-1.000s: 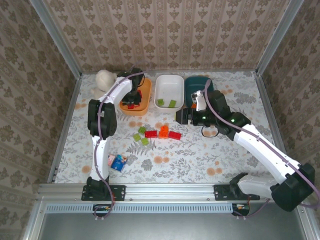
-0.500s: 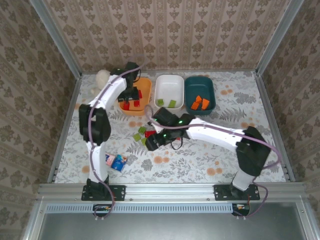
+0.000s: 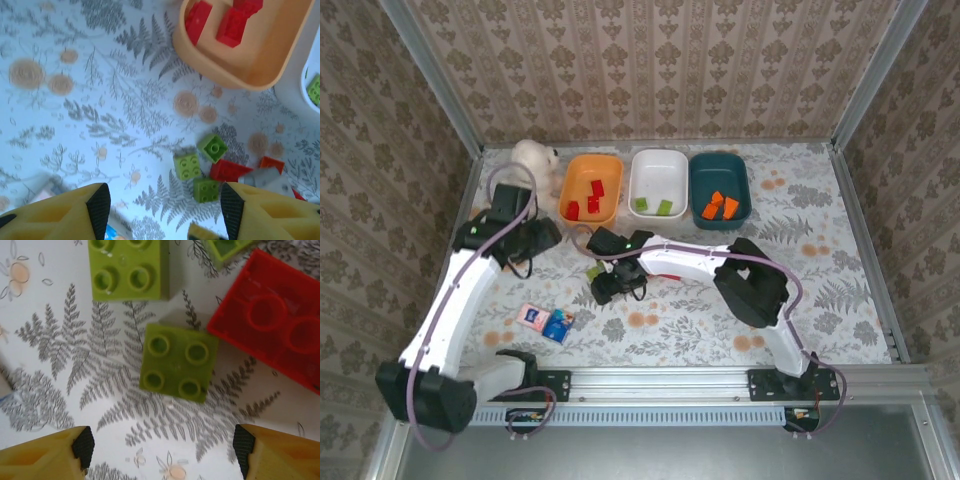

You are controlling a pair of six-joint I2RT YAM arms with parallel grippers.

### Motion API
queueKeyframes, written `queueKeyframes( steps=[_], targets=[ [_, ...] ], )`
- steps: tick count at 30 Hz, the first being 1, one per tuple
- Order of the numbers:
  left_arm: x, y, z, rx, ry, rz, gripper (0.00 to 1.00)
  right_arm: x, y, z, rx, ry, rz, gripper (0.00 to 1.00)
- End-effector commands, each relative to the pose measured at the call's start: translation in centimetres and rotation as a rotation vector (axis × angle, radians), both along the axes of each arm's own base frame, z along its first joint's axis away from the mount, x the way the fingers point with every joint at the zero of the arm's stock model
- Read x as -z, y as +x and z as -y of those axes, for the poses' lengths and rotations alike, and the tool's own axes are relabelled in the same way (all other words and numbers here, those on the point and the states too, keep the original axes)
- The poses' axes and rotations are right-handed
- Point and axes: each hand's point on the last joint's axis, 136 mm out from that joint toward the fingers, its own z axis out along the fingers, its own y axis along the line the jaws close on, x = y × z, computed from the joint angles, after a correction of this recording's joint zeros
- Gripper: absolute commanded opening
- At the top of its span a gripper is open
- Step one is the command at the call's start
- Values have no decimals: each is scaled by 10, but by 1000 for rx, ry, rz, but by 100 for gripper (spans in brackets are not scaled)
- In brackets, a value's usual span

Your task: Sort the legos into containers by color

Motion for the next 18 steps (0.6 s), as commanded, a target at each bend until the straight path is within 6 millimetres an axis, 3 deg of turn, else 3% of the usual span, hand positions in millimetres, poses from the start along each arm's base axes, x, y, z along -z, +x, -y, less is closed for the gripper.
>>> queueKeyframes(
  steps=[1, 4, 8, 18],
  targets=[
    [-11, -19, 1, -30, -94, 77, 63, 8, 9, 4, 35, -79, 26, 74],
    [-11, -39, -4, -43, -108, 99, 63, 14, 14, -1, 31, -92, 29, 68],
    [-9, -54, -7, -51, -125, 106, 63, 21, 20, 5, 43, -174, 45, 62],
    [-11, -57, -6, -46, -141, 119, 62, 28, 23, 2, -9, -275, 106, 50]
  ],
)
